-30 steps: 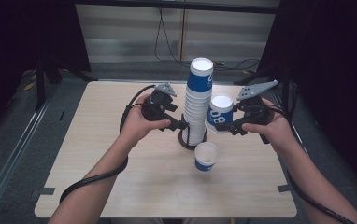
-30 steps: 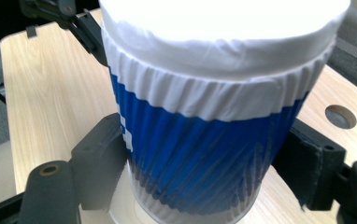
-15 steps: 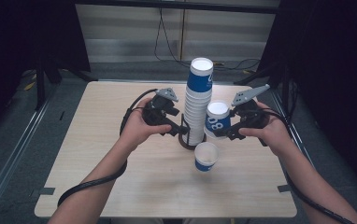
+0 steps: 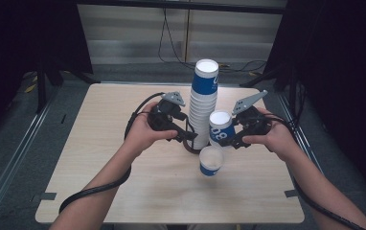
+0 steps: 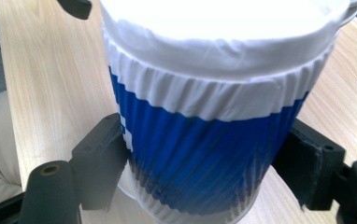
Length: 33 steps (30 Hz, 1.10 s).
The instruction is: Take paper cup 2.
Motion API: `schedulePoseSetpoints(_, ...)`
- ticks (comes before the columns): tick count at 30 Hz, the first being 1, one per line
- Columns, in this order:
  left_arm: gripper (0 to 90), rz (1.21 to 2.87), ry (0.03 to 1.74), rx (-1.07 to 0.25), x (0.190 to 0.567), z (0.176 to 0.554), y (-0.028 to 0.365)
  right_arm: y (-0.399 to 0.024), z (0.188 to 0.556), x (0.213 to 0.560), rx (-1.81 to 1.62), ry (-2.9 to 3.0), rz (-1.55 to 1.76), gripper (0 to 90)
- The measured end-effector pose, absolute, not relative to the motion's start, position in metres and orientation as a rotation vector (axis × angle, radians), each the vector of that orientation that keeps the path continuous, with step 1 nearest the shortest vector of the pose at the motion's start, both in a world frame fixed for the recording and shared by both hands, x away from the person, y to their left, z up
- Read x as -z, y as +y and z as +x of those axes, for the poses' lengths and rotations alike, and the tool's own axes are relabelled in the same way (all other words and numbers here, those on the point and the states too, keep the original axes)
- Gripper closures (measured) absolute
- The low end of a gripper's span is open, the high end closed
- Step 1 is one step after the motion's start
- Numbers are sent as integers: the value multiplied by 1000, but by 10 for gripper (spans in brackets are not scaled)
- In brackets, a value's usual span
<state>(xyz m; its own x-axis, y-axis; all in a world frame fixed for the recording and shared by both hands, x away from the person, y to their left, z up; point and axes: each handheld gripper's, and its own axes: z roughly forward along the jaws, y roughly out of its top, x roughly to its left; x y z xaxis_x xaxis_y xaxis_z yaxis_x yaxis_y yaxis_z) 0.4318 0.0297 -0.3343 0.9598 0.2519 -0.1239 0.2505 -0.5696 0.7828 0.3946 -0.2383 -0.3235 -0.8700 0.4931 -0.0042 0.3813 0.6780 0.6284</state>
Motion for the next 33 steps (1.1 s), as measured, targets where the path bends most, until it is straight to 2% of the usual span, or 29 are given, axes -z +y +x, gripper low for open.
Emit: schedulePoseSetpoints(33, 160, 2214, 247, 27, 330, 418, 19, -227, 390, 332, -741, 2863, 642, 226)
